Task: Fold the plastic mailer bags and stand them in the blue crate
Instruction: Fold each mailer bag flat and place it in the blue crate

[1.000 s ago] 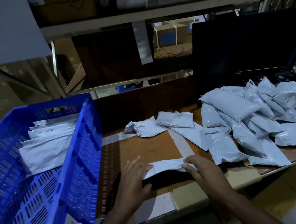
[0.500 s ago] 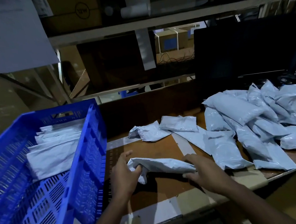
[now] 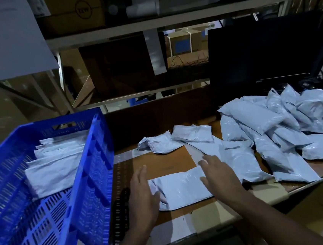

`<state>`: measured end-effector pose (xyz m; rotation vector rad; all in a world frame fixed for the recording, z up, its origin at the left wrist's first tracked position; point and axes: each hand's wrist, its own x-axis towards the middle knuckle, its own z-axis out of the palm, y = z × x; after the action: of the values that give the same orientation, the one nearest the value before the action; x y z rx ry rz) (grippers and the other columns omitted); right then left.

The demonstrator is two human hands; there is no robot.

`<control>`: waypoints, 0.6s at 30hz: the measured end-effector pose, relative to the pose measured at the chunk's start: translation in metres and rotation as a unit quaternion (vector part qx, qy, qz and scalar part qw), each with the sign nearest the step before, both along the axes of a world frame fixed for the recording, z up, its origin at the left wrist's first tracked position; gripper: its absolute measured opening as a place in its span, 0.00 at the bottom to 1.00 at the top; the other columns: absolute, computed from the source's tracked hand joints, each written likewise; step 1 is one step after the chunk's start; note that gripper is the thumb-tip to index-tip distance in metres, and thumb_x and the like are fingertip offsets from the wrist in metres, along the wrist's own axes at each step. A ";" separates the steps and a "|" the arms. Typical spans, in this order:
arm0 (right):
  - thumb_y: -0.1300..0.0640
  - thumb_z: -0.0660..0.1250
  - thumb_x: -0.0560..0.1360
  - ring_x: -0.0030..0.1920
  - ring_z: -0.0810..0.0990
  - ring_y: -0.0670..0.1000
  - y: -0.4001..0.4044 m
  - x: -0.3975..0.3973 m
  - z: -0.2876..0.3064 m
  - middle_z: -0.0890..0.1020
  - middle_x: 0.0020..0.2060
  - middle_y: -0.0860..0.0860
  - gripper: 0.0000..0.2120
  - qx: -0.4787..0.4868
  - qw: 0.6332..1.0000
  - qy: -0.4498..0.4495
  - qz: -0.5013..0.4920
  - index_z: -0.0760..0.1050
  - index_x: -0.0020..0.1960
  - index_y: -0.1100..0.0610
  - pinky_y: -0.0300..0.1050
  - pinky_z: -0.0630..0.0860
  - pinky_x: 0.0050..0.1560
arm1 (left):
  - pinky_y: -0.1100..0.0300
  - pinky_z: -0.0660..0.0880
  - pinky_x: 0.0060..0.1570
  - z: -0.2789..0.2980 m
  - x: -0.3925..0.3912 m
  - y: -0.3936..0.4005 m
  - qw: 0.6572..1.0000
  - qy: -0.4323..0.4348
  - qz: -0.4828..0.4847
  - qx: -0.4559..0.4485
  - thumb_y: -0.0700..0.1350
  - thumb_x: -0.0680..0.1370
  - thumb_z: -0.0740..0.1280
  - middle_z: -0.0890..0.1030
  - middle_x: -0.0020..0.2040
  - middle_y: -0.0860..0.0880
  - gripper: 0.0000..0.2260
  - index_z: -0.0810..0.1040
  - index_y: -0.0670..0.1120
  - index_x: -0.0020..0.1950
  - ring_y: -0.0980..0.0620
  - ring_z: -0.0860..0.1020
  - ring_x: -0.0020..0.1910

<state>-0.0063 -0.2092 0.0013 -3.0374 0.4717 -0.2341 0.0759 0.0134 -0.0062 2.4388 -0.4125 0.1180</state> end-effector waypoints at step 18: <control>0.25 0.24 0.71 0.80 0.37 0.51 0.020 -0.002 -0.045 0.39 0.80 0.45 0.41 0.051 0.994 0.068 0.070 0.39 0.80 0.38 0.58 0.38 0.79 | 0.52 0.36 0.79 -0.042 0.001 -0.005 0.946 -0.038 -0.225 0.229 0.76 0.78 0.44 0.32 0.80 0.56 0.43 0.37 0.52 0.83 0.58 0.32 0.79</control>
<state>-0.0081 -0.1894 -0.0432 -2.9799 0.2666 0.0043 0.0773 0.0084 -0.0482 2.7145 -1.1263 -0.0919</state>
